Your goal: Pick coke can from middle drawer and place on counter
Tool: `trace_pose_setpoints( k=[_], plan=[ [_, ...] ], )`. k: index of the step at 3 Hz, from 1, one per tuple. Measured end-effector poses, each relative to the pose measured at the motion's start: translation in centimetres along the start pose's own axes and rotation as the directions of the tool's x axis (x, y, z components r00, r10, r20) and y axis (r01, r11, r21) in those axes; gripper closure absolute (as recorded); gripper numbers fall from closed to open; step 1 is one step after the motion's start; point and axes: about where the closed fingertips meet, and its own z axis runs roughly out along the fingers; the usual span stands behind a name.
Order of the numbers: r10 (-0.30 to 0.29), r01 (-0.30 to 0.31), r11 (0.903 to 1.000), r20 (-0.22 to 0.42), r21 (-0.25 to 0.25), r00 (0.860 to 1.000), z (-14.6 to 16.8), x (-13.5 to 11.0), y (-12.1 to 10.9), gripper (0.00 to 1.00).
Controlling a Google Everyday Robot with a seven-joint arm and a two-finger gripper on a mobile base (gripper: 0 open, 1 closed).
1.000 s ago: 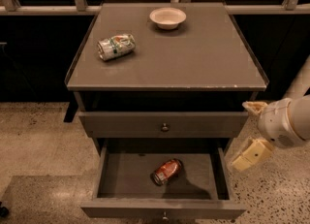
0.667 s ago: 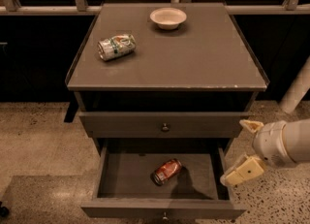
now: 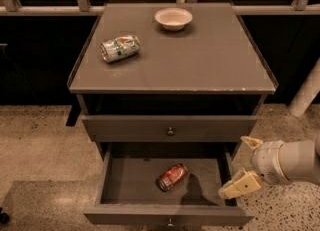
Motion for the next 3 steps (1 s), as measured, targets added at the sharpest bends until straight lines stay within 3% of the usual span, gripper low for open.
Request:
trace_pose_setpoints(
  k=[1, 2, 3],
  plan=[
    [0.005, -0.004, 0.9999, -0.003, 0.016, 1.000, 0.0, 0.1, 0.1, 0.00],
    [0.123, -0.124, 0.9921, 0.016, 0.021, 0.992, 2.9, 2.5, 1.1, 0.00],
    [0.205, -0.205, 0.9785, 0.038, 0.016, 0.978, 6.6, 4.1, 1.8, 0.00]
  ],
)
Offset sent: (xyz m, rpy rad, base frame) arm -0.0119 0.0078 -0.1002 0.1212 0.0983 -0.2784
